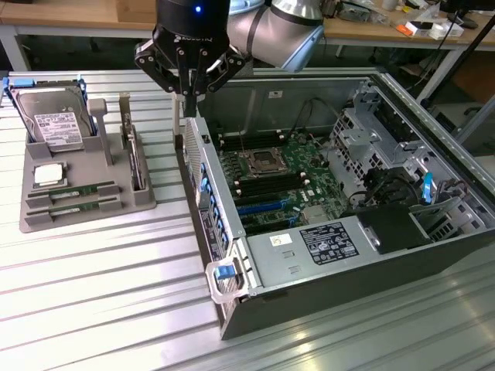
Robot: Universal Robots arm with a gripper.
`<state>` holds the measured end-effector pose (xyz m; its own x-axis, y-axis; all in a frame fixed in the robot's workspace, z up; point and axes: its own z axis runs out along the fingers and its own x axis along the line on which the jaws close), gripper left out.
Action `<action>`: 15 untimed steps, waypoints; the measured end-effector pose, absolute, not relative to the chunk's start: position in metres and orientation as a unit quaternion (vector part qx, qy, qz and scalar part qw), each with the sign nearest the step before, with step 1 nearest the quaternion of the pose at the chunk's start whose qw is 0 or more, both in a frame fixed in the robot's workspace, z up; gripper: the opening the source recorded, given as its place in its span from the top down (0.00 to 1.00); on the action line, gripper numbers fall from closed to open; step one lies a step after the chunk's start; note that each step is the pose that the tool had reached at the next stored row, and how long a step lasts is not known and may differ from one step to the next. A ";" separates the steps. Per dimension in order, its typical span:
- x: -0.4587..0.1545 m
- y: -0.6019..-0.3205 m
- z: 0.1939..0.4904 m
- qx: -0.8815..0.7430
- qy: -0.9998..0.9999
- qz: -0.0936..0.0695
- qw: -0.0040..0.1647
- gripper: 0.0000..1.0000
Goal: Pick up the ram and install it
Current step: 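Reach for the ram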
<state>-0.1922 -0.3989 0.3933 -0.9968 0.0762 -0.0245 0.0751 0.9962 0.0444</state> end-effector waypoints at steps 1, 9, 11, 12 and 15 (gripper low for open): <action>-0.194 -0.399 0.393 0.038 0.999 0.022 0.013 0.90; -0.208 -0.399 0.393 0.038 0.999 0.022 0.013 0.90; -0.211 -0.399 0.393 0.038 0.999 0.022 0.013 0.90; -0.213 -0.399 0.393 0.038 0.999 0.022 0.013 0.90; -0.216 -0.399 0.393 0.038 0.999 0.022 0.013 0.90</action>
<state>-0.2159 -0.3990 0.3932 -0.9968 0.0762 -0.0245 0.0750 0.9962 0.0444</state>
